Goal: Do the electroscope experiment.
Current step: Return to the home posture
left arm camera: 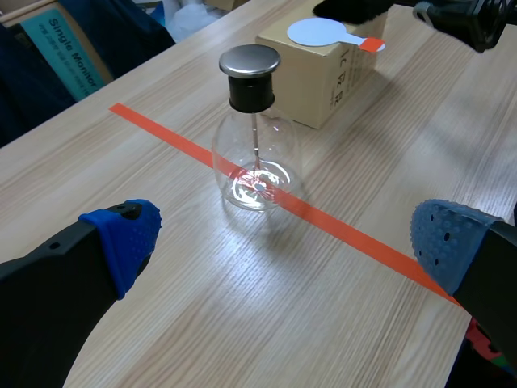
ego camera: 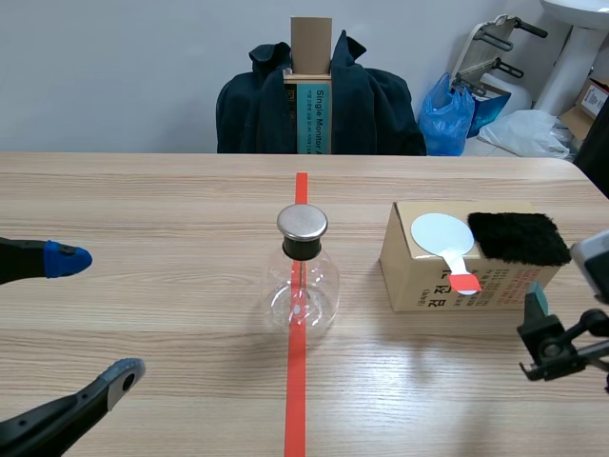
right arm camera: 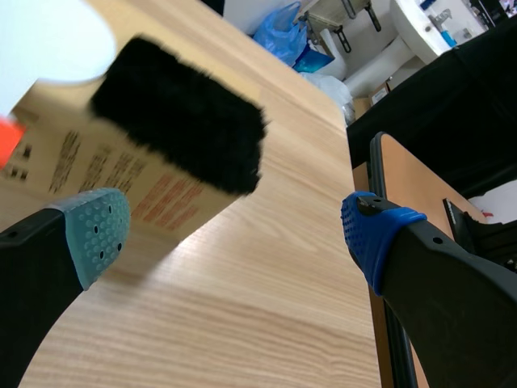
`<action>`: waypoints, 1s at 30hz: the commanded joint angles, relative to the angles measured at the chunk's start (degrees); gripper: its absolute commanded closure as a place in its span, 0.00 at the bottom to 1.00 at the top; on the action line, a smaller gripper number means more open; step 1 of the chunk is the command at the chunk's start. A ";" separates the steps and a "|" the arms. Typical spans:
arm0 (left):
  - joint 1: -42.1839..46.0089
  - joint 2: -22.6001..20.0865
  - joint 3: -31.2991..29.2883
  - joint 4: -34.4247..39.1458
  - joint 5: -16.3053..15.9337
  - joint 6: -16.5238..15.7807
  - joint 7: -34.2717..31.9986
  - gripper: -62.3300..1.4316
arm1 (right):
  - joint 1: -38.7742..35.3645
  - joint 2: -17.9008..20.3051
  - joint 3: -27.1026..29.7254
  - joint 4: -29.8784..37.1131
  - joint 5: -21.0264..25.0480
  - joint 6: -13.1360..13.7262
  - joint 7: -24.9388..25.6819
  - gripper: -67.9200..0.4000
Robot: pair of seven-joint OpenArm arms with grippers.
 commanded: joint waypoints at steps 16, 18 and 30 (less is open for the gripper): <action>-0.35 -0.33 -2.16 2.95 -0.13 -2.01 1.88 0.00 | 1.33 5.73 19.19 9.20 14.10 31.82 7.37 0.12; -0.35 -0.33 -2.16 2.95 -0.13 -2.01 1.92 0.00 | 1.33 5.73 19.69 9.20 14.10 37.79 7.69 0.08; -0.33 -0.33 -2.16 2.95 0.94 -2.01 2.05 0.00 | 1.68 5.49 19.96 9.20 13.09 58.38 8.48 0.03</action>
